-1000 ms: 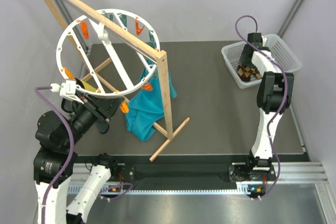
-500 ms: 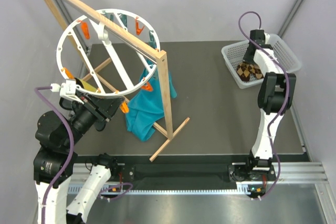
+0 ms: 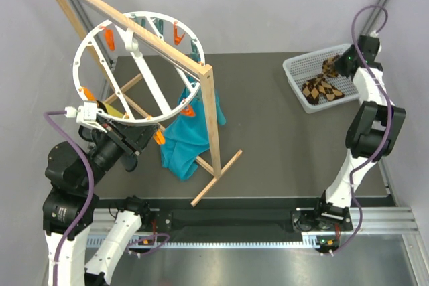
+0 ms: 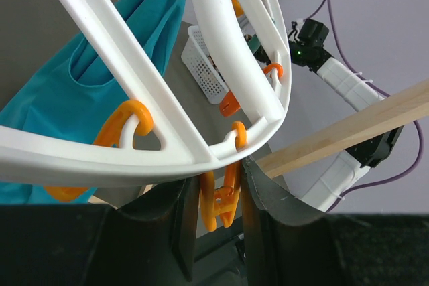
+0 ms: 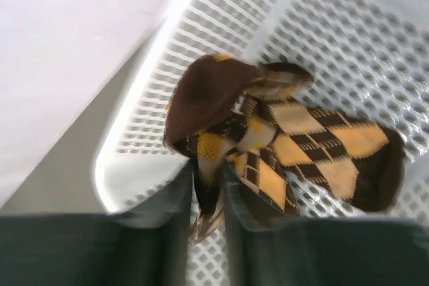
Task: Clip the socks to the hanger
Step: Adjust the sock in the bin, then pick up the sock from the bin.
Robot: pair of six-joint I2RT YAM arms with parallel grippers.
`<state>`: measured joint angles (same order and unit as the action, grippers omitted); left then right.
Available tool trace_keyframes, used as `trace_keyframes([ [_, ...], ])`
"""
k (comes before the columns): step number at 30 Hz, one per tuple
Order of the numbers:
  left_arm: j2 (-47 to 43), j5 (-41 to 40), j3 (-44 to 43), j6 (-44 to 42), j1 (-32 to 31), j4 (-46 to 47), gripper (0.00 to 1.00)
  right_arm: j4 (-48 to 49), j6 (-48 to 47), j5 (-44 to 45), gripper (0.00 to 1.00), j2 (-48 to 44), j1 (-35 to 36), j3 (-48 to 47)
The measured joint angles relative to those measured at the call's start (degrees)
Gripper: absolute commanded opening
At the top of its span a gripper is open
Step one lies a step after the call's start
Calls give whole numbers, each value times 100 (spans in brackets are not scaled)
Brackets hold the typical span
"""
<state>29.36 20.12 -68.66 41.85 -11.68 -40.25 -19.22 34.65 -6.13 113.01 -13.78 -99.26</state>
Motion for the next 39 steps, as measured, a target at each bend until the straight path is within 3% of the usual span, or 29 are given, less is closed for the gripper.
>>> trace_keyframes([
  [4,-2,2,0,0,0,0,0,-177,92,94,51,337,-177,125],
  [8,-2,0,0,0,0,0,0,-669,-68,503,61,883,-199,-234],
  [21,-55,24,138,26,0,85,0,-1635,-1047,2647,61,240,485,-118],
  [28,-76,52,138,26,0,92,0,-1974,-1366,2686,45,61,732,-289],
  [39,-76,96,138,26,0,92,0,-2234,-1390,2645,44,894,673,-566],
])
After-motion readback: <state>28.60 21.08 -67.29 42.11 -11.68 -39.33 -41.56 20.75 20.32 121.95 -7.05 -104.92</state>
